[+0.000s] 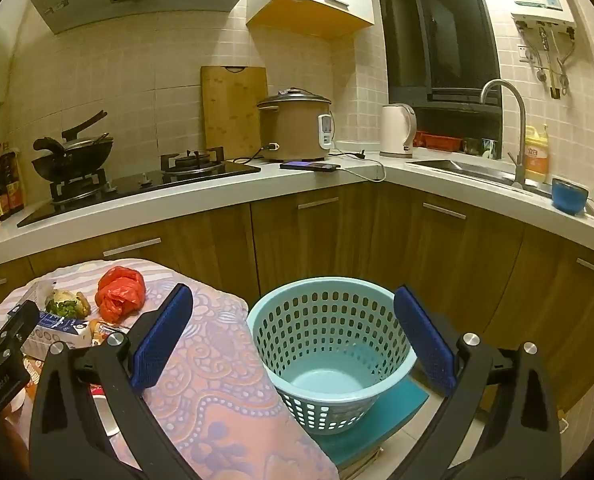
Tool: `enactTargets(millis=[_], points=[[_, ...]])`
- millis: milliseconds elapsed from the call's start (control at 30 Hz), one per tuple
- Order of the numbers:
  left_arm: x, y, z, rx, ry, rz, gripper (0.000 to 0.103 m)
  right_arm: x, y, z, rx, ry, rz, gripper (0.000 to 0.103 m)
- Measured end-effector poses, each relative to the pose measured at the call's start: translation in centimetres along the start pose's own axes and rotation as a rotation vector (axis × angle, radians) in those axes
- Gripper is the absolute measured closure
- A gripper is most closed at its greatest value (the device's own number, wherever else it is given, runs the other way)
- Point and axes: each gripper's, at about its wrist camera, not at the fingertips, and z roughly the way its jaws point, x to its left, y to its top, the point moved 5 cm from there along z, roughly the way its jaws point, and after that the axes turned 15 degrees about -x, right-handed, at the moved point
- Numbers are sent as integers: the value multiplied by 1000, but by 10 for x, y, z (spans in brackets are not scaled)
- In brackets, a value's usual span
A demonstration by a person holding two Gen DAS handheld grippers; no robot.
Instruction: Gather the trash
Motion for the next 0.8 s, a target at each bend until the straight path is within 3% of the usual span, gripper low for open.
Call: enactTargets(millis=[800], points=[[3, 2, -1, 4, -1, -15, 8, 2, -5, 3, 6, -2, -4, 8]])
